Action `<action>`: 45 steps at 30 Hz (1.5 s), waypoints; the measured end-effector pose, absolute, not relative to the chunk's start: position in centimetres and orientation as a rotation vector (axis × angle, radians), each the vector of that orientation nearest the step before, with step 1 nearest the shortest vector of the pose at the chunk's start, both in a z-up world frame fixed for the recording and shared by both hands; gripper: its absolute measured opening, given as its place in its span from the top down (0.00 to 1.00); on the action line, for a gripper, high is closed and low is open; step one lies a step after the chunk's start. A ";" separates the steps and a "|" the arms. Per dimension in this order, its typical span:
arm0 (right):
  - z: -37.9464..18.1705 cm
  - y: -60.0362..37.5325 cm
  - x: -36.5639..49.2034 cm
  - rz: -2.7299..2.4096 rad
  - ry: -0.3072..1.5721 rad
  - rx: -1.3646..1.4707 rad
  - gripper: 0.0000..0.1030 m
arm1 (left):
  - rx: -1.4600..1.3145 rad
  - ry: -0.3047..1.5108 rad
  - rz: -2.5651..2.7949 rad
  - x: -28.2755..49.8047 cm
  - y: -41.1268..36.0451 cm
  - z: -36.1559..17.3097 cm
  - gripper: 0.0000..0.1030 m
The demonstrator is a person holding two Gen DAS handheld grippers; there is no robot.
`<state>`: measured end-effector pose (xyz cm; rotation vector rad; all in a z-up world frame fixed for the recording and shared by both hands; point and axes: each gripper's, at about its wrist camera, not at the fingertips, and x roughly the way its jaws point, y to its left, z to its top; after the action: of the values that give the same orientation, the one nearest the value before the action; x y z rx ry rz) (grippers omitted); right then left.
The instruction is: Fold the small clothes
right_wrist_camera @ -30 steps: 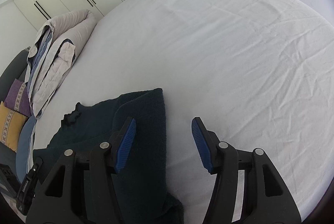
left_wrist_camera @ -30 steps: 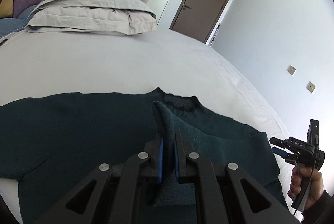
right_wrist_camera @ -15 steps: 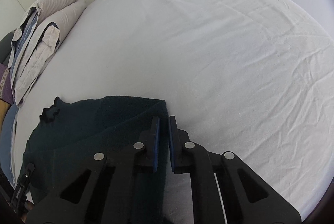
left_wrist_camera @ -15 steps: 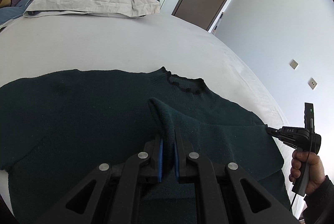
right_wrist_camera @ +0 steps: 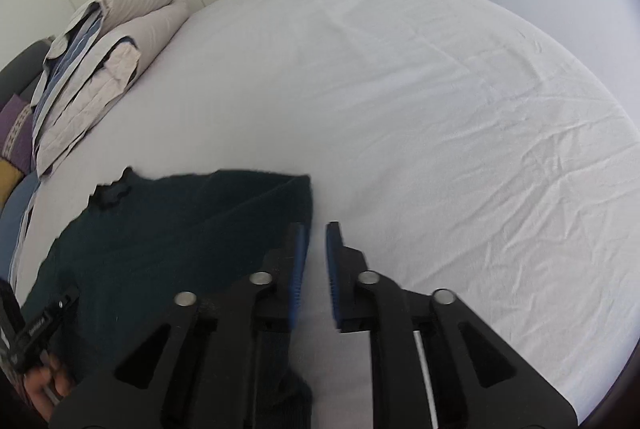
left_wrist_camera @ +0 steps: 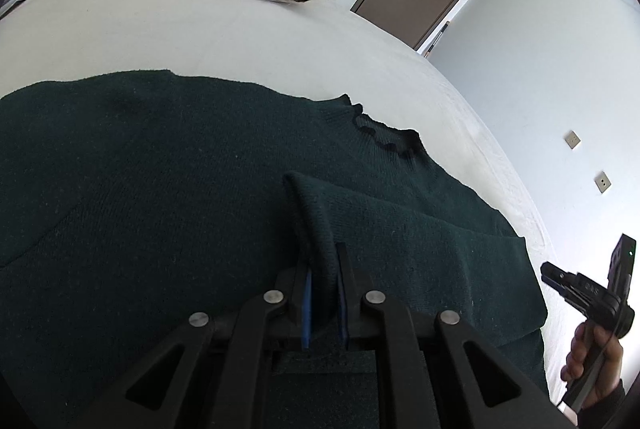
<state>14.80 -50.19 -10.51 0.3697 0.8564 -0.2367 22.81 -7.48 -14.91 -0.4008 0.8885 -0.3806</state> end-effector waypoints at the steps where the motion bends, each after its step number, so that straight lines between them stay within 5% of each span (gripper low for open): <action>1: -10.5 -49.4 14.0 -0.232 0.855 0.367 0.40 | -0.401 0.888 -0.381 22.8 -7.5 -14.9 0.88; 4: -11.0 -47.4 12.6 -0.227 0.895 0.339 0.37 | -0.404 0.888 -0.383 22.8 -7.5 -15.0 0.88; 5: -11.5 -46.8 12.3 -0.215 0.911 0.332 0.43 | -0.404 0.887 -0.383 22.8 -7.5 -15.0 0.88; 7: -12.6 -45.8 12.7 -0.207 0.975 0.279 0.80 | -0.401 0.886 -0.383 22.7 -7.4 -14.9 0.88; 9: -13.2 -45.2 12.4 -0.214 0.965 0.247 0.87 | -0.402 0.886 -0.384 22.7 -7.4 -14.9 0.88; 26: -15.0 -47.9 11.0 -0.285 0.889 0.341 0.90 | -0.377 0.888 -0.379 21.9 -7.4 -15.0 0.86; 29: -14.5 -48.0 10.6 -0.254 0.871 0.364 0.84 | -0.410 0.928 -0.403 21.9 -6.5 -14.3 0.82; 30: -13.8 -48.0 10.2 -0.272 0.876 0.361 0.71 | -0.443 0.936 -0.407 21.5 -5.5 -13.7 0.76; 32: -11.6 -47.5 8.3 -0.312 0.818 0.376 0.50 | -0.517 0.877 -0.408 19.7 -2.4 -12.0 0.53; 34: -9.5 -46.4 6.2 -0.304 0.716 0.382 0.49 | -0.545 0.794 -0.356 17.5 1.6 -10.2 0.29; 41: -5.5 -38.0 2.9 -0.201 0.604 0.306 0.32 | -0.797 0.744 -0.068 11.9 20.3 -11.3 0.31; 45: -5.2 -33.3 3.4 -0.092 0.630 0.352 0.31 | -1.004 0.730 0.101 8.9 29.6 -14.1 0.37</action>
<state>3.43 -33.31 -5.25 0.3522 0.6302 -0.0925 8.87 29.59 -14.07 -1.0037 0.7297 0.1009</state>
